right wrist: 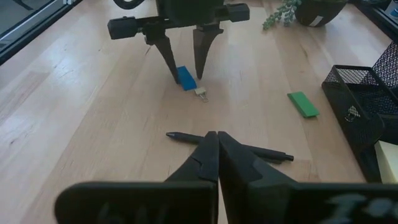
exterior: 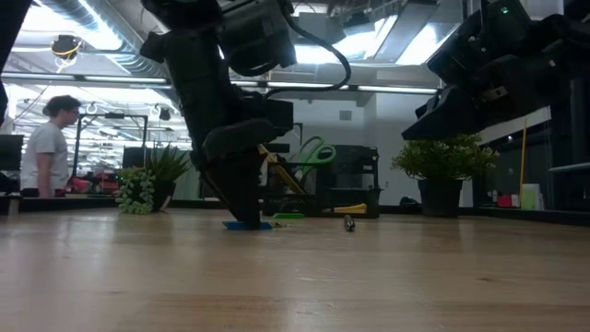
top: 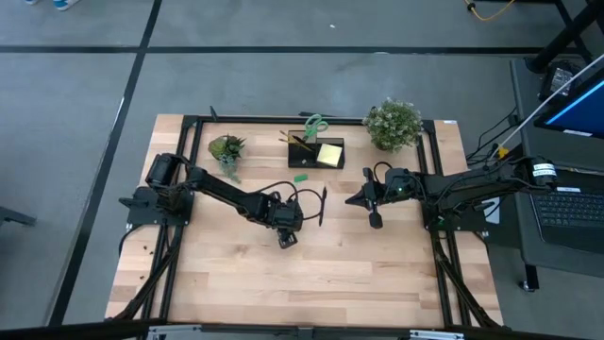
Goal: Pick and place office supplies into organizer
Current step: Put the blue eraser into the black desk organizer
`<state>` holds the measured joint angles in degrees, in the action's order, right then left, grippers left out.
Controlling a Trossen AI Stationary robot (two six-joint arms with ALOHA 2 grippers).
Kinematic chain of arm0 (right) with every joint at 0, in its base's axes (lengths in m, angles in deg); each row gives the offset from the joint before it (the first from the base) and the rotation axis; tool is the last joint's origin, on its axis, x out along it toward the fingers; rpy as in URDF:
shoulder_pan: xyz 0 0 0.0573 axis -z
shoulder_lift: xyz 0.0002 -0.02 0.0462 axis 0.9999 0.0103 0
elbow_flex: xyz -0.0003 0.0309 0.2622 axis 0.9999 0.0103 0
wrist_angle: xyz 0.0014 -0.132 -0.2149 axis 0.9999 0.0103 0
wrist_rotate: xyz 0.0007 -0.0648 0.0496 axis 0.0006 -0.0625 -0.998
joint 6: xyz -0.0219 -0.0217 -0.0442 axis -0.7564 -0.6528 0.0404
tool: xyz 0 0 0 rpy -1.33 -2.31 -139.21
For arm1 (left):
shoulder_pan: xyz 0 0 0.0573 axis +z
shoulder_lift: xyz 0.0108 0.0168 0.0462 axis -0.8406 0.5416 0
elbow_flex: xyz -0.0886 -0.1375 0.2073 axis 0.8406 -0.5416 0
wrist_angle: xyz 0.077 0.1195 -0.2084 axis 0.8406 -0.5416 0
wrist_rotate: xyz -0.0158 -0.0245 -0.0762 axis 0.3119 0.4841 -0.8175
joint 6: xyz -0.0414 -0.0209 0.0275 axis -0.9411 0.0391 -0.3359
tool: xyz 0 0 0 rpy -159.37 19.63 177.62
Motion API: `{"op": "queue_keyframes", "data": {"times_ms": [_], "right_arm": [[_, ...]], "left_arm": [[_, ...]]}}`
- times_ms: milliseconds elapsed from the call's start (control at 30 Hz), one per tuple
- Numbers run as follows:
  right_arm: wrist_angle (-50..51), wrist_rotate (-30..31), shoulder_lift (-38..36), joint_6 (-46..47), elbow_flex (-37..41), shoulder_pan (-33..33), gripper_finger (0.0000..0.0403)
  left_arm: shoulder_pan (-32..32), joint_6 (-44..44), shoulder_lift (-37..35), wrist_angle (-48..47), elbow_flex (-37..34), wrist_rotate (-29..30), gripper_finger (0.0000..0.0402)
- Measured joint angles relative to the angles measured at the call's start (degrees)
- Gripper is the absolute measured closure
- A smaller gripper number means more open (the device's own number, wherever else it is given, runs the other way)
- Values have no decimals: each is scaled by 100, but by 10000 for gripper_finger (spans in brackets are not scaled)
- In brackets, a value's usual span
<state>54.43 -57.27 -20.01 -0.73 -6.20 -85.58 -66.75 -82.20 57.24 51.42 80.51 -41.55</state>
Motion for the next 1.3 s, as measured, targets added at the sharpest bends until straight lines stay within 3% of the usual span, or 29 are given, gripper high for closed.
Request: {"op": "queue_keyframes", "data": {"times_ms": [533, 1300], "right_arm": [[0, 0, 0, 2, 0, 0, 397], [10, 0, 0, -4, -1, -1, 397]], "left_arm": [[-55, 278, 0, -4, -2, 14, 313], [-50, 1171, -169, 27, -34, -33, 322]]}}
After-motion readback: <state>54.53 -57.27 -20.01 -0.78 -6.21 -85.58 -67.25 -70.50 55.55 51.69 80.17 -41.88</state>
